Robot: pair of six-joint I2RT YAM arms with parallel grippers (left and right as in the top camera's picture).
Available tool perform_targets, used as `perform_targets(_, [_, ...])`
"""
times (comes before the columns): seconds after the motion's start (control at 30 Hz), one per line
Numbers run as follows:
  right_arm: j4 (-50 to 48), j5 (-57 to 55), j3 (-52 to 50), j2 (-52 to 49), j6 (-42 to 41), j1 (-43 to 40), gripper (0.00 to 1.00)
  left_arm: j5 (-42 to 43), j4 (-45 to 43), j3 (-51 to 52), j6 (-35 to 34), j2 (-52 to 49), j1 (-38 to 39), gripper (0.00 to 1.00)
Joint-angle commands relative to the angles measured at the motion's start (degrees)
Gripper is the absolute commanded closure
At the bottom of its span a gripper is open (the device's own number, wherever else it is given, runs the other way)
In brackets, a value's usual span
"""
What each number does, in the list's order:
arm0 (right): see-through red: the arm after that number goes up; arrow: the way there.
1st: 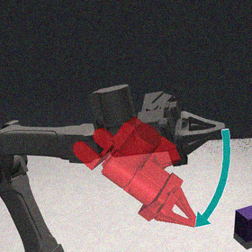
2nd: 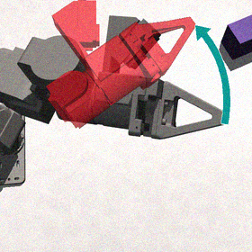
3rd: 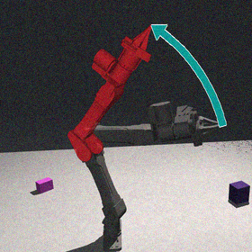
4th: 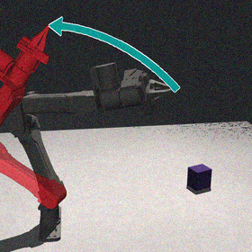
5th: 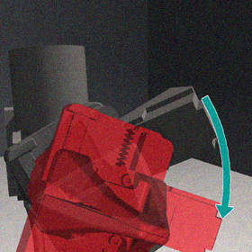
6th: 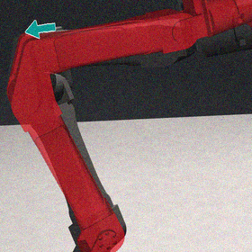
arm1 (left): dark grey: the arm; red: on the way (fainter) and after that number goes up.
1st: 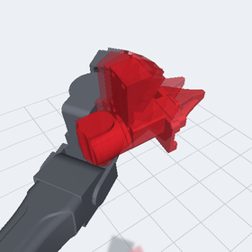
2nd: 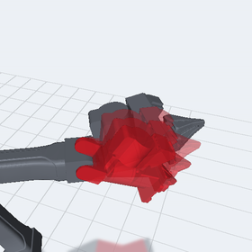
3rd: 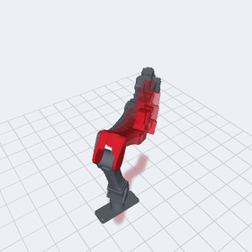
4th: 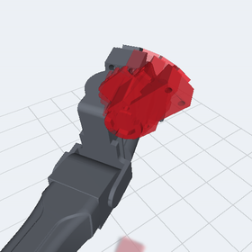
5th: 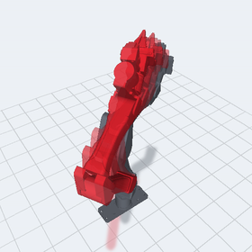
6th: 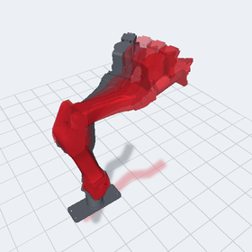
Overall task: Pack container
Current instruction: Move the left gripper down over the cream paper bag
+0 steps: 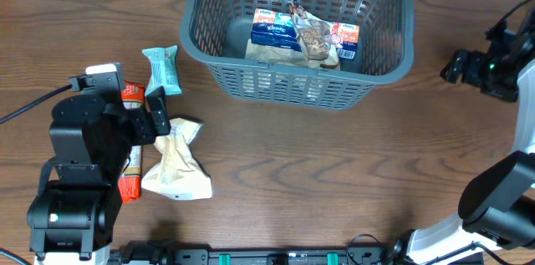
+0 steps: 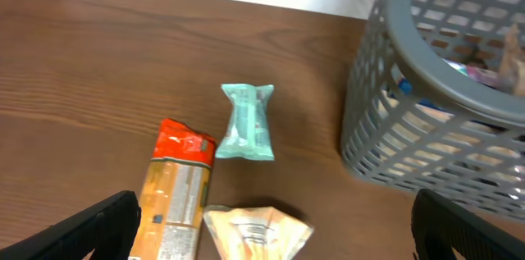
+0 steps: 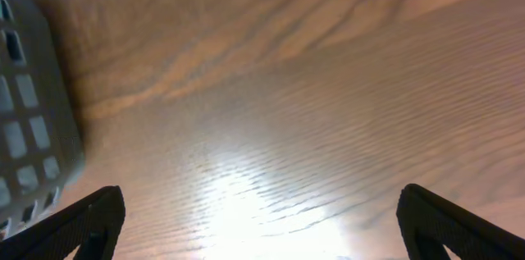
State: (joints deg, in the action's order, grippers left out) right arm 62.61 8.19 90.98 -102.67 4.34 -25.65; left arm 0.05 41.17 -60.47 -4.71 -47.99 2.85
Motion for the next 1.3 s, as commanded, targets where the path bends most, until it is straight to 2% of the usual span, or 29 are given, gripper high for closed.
perform_targets(0.0, [-0.28,1.51,-2.25,-0.22,-0.46,-0.15,0.01,2.43,0.66,-1.31,-0.55,0.31,0.24,0.01])
perform_targets(0.37, [-0.70,1.51,-2.51,-0.22,-3.04,-0.20,0.01,-0.59,1.27,-1.27,-0.13,-1.75,0.22,0.01])
perform_targets(0.9, [-0.22,1.75,-2.60,-0.22,-3.02,-0.13,0.01,-0.72,3.54,-1.27,-0.57,-18.97,0.22,0.01])
perform_targets(1.27, [0.02,1.75,-2.60,-0.22,-2.99,-0.13,0.01,-0.72,3.37,-1.27,-0.57,-20.02,0.22,0.01])
